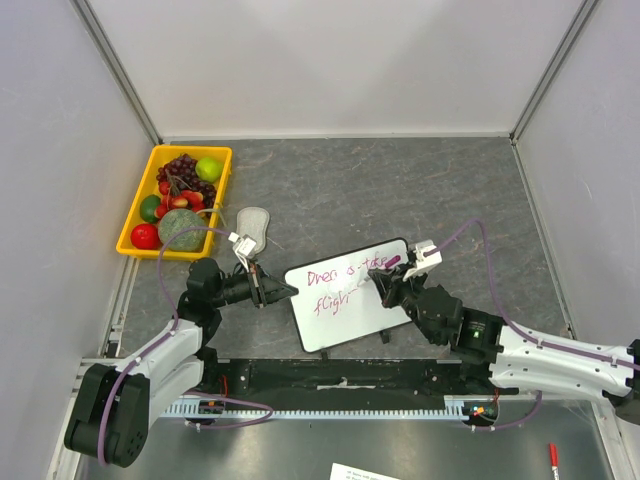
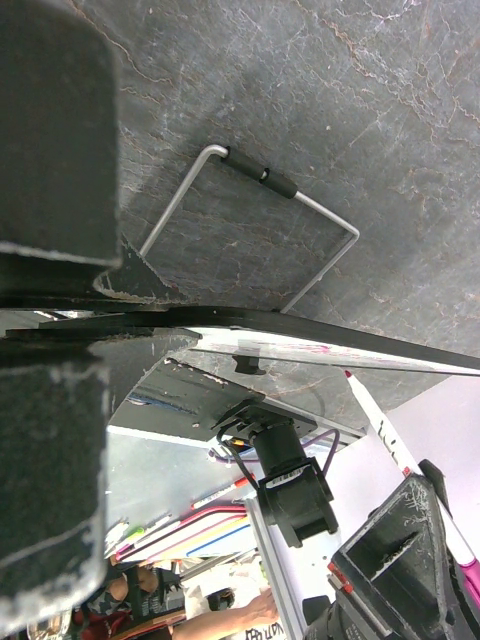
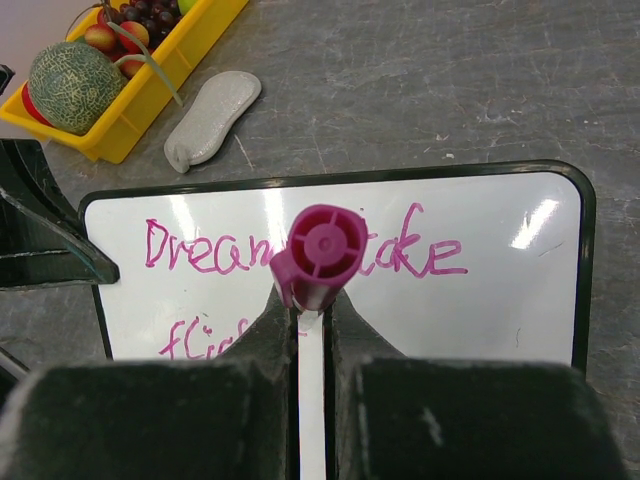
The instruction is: Write a sentence on the whiteboard
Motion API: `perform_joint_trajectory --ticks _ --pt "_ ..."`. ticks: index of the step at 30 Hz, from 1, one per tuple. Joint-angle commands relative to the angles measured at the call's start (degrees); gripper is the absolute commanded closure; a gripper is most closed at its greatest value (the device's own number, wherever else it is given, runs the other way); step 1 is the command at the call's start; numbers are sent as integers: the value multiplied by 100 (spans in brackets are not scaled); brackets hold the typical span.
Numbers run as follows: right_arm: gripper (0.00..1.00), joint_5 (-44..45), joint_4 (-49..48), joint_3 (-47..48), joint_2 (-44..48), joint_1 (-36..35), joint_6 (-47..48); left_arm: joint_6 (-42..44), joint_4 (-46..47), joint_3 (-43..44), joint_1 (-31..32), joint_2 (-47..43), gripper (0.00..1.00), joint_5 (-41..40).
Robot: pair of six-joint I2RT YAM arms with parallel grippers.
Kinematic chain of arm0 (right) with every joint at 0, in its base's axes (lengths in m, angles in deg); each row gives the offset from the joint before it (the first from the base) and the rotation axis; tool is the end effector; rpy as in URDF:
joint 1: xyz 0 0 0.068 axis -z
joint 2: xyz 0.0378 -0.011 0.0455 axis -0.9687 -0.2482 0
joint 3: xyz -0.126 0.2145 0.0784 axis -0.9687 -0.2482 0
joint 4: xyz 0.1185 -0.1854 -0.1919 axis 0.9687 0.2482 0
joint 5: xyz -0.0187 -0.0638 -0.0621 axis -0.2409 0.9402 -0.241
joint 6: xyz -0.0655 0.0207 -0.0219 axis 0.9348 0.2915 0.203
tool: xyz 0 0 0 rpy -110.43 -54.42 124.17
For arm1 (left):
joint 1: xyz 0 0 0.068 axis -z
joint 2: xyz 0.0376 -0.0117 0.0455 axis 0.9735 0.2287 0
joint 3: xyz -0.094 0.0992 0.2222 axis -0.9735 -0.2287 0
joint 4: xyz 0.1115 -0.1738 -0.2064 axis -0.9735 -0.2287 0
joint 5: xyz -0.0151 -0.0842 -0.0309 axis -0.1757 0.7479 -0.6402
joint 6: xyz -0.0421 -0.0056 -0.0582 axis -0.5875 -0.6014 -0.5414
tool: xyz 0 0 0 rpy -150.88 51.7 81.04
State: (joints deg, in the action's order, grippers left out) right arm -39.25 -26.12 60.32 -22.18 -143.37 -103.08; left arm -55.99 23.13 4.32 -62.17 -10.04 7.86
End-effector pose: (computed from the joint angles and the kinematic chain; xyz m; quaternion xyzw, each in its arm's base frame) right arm 0.1214 0.1980 0.2298 -0.0215 0.7611 0.2928 0.5784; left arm 0.1931 -0.0996 0.1360 0.1405 0.7392 -0.5560 0.3531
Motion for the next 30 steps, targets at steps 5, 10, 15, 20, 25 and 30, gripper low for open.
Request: perform_joint_trajectory --ticks 5,10,15,20,25,30 --pt "100 44 -528 308 -351 25 103 443 115 12 7 7 98 -67" --pt "100 44 -669 220 -519 25 15 443 115 3 7 7 98 -76" --pt "100 -9 -538 132 -519 42 -29 443 106 3 7 7 98 -76" --pt "100 -123 -353 1 -502 33 -117 443 115 12 7 15 98 -67" --pt "100 -211 -160 -175 -449 33 -240 443 97 3 7 -11 98 -76" --pt "100 -325 -11 -298 -378 42 -293 443 97 3 7 -20 98 -76"
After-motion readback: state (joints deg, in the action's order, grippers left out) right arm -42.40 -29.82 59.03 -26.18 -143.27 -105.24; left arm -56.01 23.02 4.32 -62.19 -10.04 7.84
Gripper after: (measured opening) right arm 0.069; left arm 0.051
